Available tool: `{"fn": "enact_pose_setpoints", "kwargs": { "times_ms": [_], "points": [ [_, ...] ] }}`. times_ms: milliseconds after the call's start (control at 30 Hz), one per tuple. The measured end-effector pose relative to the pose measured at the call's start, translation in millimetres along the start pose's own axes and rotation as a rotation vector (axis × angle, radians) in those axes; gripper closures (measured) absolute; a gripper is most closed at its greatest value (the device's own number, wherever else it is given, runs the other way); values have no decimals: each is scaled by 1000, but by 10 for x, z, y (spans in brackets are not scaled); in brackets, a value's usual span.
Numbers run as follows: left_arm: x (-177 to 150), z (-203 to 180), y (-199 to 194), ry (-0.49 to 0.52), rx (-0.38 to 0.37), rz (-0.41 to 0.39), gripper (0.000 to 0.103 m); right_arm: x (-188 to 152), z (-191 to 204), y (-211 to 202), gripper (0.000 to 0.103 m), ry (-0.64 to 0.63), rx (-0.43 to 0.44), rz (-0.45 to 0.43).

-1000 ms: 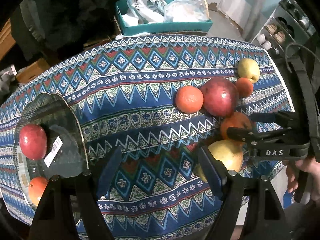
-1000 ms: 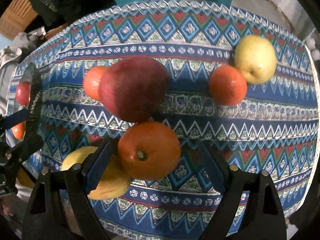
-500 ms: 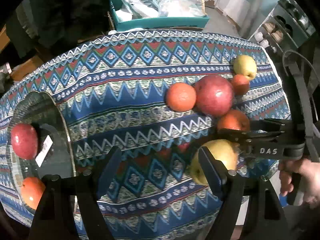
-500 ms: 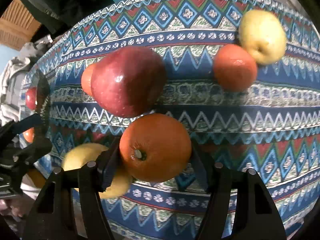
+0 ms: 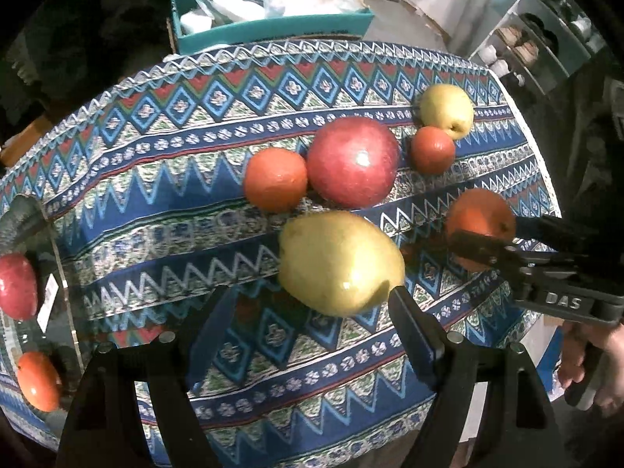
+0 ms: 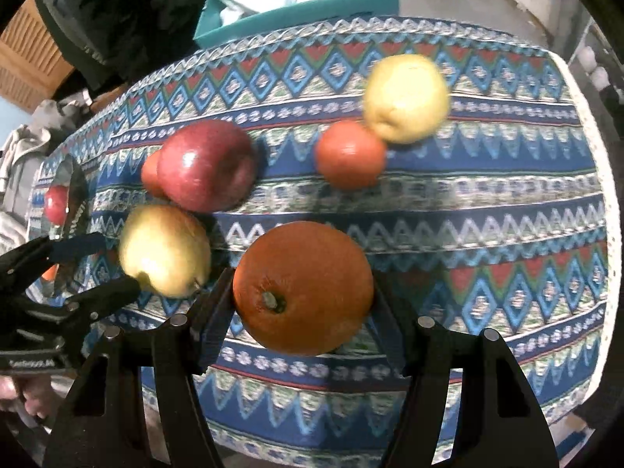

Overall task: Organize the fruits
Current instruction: 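Grasp the yellow pear with the left tool while the right tool grasps another orange, then lift and carry the pear with the left tool while the right tool carries the orange toward the bowl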

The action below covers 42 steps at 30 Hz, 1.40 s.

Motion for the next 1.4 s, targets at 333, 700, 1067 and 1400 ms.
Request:
{"fn": "enact_pose_setpoints", "kwargs": {
  "times_ms": [333, 700, 1067, 1400],
  "points": [
    [93, -179, 218, -47, -16, 21, 15, -27, -290, -46, 37, 57, -12, -10],
    [60, -337, 608, -45, -17, 108, 15, 1, -257, 48, 37, 55, 2, 1],
    [101, -376, 548, 49, 22, 42, 21, 24, -203, 92, 37, 31, 3, -1],
    [-28, -311, 251, 68, 8, 4, 21, 109, -68, -162, 37, -25, -25, -60]
  ]
}}
Point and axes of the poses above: each gripper's, at about its wrist camera, not at the fingertips, and y roughly the way its jaws point, z to its left, x to its top, the point moved 10 cm from there along y, roughly the way its jaws point, and after that the axes turned 5 degrees about -y, right-handed, at the moved point
